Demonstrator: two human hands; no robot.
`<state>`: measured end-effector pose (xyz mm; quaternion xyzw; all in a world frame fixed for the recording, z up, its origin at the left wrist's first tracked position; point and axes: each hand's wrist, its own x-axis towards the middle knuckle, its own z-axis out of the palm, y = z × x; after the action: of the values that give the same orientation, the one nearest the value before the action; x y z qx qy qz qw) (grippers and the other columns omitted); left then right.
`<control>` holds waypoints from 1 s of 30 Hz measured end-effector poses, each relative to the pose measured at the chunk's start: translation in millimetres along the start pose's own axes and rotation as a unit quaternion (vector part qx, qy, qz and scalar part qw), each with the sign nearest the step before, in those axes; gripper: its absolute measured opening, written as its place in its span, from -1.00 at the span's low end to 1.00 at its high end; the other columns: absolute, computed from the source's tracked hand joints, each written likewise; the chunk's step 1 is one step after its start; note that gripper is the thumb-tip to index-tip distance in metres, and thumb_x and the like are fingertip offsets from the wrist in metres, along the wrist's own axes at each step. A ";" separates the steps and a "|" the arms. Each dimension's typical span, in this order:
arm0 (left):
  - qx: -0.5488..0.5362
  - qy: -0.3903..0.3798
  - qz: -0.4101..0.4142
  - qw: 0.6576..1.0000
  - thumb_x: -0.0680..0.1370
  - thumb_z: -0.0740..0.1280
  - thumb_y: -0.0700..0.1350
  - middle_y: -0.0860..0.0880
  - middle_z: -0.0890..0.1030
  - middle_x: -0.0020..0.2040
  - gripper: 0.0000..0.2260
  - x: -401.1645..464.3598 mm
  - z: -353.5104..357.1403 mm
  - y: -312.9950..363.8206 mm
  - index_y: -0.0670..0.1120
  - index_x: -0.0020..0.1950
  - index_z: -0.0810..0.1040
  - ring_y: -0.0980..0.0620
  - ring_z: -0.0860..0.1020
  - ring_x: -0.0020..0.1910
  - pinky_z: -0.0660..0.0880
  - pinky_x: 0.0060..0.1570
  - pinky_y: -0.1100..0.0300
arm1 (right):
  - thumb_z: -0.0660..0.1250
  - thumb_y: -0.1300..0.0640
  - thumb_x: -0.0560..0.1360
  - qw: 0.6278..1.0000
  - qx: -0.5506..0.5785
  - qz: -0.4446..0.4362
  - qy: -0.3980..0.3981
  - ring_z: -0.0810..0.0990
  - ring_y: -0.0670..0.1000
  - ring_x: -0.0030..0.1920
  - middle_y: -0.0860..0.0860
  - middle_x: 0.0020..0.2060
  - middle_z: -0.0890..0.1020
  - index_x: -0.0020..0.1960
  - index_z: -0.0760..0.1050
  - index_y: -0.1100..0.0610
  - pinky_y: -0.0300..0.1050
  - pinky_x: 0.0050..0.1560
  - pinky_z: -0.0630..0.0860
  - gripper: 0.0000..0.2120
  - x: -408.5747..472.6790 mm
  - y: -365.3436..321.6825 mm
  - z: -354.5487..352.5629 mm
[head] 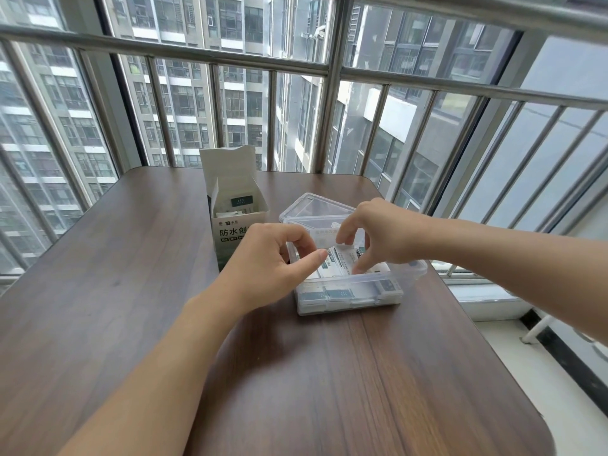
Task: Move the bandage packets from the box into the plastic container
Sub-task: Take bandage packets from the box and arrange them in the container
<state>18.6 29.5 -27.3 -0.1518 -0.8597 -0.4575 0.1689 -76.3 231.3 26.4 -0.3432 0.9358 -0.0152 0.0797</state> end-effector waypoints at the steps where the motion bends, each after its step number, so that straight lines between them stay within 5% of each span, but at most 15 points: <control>1: 0.000 -0.001 0.000 1.000 0.52 0.49 -0.05 0.29 0.48 -0.52 -0.83 -0.1 0.0 0.2 -0.02 -0.26 0.63 0.17 0.35 -0.54 0.25 -0.45 0.43 | 0.65 0.04 0.32 1.000 -0.003 0.000 0.000 0.50 -0.32 -0.28 -0.09 0.06 0.68 0.25 0.62 0.08 -0.57 -0.35 0.35 -0.47 -0.2 -0.3 -0.2; 7: -0.002 -0.002 0.001 1.000 0.52 0.50 -0.06 0.30 0.48 -0.52 -0.83 -0.6 0.0 0.3 -0.03 -0.26 0.63 0.16 0.34 -0.54 0.25 -0.45 0.42 | 0.63 0.09 0.35 1.000 0.004 0.001 -0.008 0.49 -0.28 -0.29 -0.06 0.05 0.68 0.18 0.66 0.12 -0.56 -0.46 0.35 -0.58 -3.7 -4.8 -4.6; 12: -0.001 -0.001 -0.001 1.000 0.52 0.50 -0.06 0.28 0.47 -0.53 -0.83 -0.6 0.4 0.1 -0.04 -0.25 0.63 0.16 0.34 -0.53 0.24 -0.45 0.41 | 0.55 0.12 0.47 1.000 0.022 0.005 0.019 0.60 -0.17 -0.44 -0.25 -0.32 0.54 0.02 0.69 0.13 -0.46 -0.51 0.38 -0.84 -1.3 -3.4 -1.8; 17: 0.001 0.000 0.002 1.000 0.52 0.50 -0.07 0.30 0.47 -0.52 -0.83 -0.5 0.4 -0.3 -0.03 -0.26 0.63 0.15 0.33 -0.53 0.25 -0.44 0.40 | 0.51 0.17 0.49 0.999 0.005 -0.024 0.040 0.53 -0.42 -0.32 -0.20 -0.31 0.61 -0.11 0.71 0.09 -0.52 -0.29 0.34 -0.99 7.9 1.4 7.9; 25: 0.005 -0.004 0.004 1.000 0.52 0.50 -0.05 0.31 0.47 -0.52 -0.83 -0.2 -0.4 0.3 -0.04 -0.24 0.64 0.17 0.32 -0.54 0.25 -0.45 0.40 | 0.40 0.18 0.53 0.997 -0.028 -0.037 0.063 0.50 -0.26 -0.29 -0.12 -0.21 0.66 -0.14 0.63 0.08 -0.19 -0.14 0.49 -0.92 1.0 -1.0 2.0; 30: 0.002 -0.005 0.004 1.000 0.52 0.50 -0.06 0.31 0.48 -0.51 -0.83 -0.1 0.3 0.5 -0.05 -0.24 0.64 0.17 0.32 -0.54 0.24 -0.45 0.41 | 0.39 0.16 0.55 0.994 -0.031 -0.056 0.092 0.50 -0.25 -0.31 -0.12 -0.20 0.64 -0.11 0.59 0.05 -0.38 -0.25 0.38 -0.93 -9.7 -1.8 -21.0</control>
<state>18.8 30.0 -27.1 -0.1571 -0.8610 -0.4540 0.1669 -71.2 235.7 48.7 -0.3941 0.9186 -0.0222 -0.0181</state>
